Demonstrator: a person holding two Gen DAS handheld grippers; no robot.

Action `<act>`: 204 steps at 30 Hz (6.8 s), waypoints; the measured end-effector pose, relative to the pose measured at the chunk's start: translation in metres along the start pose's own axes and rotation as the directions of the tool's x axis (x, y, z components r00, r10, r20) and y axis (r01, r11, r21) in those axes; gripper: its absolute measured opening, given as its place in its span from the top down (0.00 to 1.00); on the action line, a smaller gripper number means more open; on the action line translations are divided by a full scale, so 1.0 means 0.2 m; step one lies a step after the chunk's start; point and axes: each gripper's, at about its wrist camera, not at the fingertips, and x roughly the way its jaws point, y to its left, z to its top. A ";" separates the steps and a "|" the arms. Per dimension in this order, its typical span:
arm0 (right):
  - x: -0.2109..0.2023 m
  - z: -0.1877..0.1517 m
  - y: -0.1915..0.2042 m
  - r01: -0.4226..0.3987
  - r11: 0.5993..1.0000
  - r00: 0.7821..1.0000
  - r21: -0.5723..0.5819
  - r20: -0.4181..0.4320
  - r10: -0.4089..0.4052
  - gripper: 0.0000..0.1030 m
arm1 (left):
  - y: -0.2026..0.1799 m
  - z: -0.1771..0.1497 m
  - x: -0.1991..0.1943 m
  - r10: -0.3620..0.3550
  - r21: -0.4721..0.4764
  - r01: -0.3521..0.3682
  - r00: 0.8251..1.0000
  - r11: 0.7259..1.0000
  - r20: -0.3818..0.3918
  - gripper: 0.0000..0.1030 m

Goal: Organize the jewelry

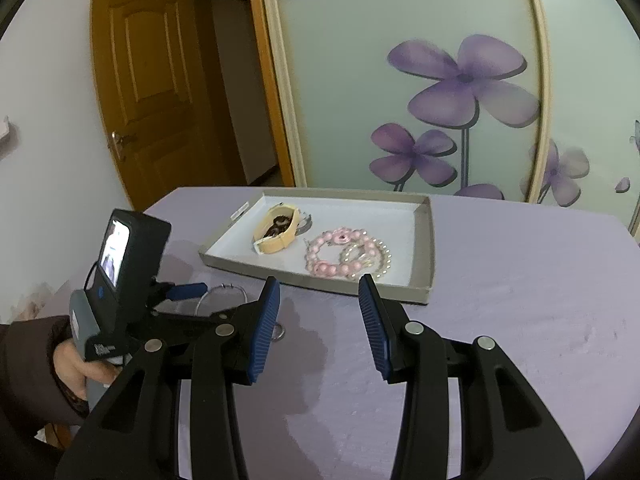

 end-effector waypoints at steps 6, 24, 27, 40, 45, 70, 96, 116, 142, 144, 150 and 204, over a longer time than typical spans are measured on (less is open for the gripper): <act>0.13 -0.05 0.07 -0.041 0.999 0.996 -0.016 -0.076 0.039 0.58 | 0.13 0.03 -0.11 0.004 -0.051 -0.001 0.998 0.999 0.057 0.30; 0.48 -0.15 0.24 -0.026 0.996 0.953 -0.088 -0.303 -0.002 0.62 | 0.32 0.27 -0.36 0.016 -0.122 0.014 0.970 0.992 0.242 0.30; 0.53 -0.17 0.26 -0.014 0.994 0.944 -0.104 -0.330 -0.021 0.70 | 0.32 0.27 -0.36 0.014 -0.121 0.016 0.971 0.993 0.241 0.30; 0.51 -0.13 0.22 -0.002 0.995 0.952 -0.100 -0.305 -0.028 0.79 | 0.33 0.27 -0.36 0.013 -0.124 0.017 0.970 0.992 0.242 0.30; 0.39 -0.03 0.17 0.029 0.995 0.979 -0.093 -0.200 -0.048 0.79 | 0.33 0.30 -0.35 0.009 -0.125 0.024 0.967 0.992 0.256 0.30; 0.42 0.31 -0.12 0.099 0.995 0.995 -0.016 0.020 -0.099 0.79 | 0.18 0.54 -0.22 -0.050 -0.106 0.089 0.945 0.990 0.324 0.30; 0.64 0.26 -0.17 0.072 0.997 0.997 -0.021 -0.039 -0.073 0.76 | 0.19 0.61 0.01 -0.080 -0.107 0.116 0.954 0.987 0.289 0.30; 0.60 0.26 -0.18 0.033 0.999 0.999 -0.012 -0.033 -0.034 0.64 | 0.13 0.61 0.11 -0.098 -0.074 0.120 0.963 0.990 0.249 0.30; 0.52 0.25 -0.16 0.028 1.000 0.999 -0.013 -0.014 -0.028 0.64 | 0.14 0.61 0.08 -0.150 -0.066 0.172 0.955 0.983 0.256 0.25; 0.50 0.26 -0.16 0.027 1.000 1.000 -0.011 -0.007 -0.027 0.64 | 0.16 0.61 0.03 -0.135 -0.065 0.159 0.952 0.985 0.276 0.22; 0.44 0.25 -0.14 0.023 1.000 1.000 -0.013 0.002 -0.023 0.64 | 0.18 0.60 -0.03 -0.112 -0.080 0.140 0.951 0.987 0.287 0.22; -0.03 -0.06 0.18 0.160 0.983 0.972 0.086 0.157 -0.172 0.01 | 0.16 -0.13 -0.60 0.068 -0.100 -0.028 0.902 0.995 0.427 0.02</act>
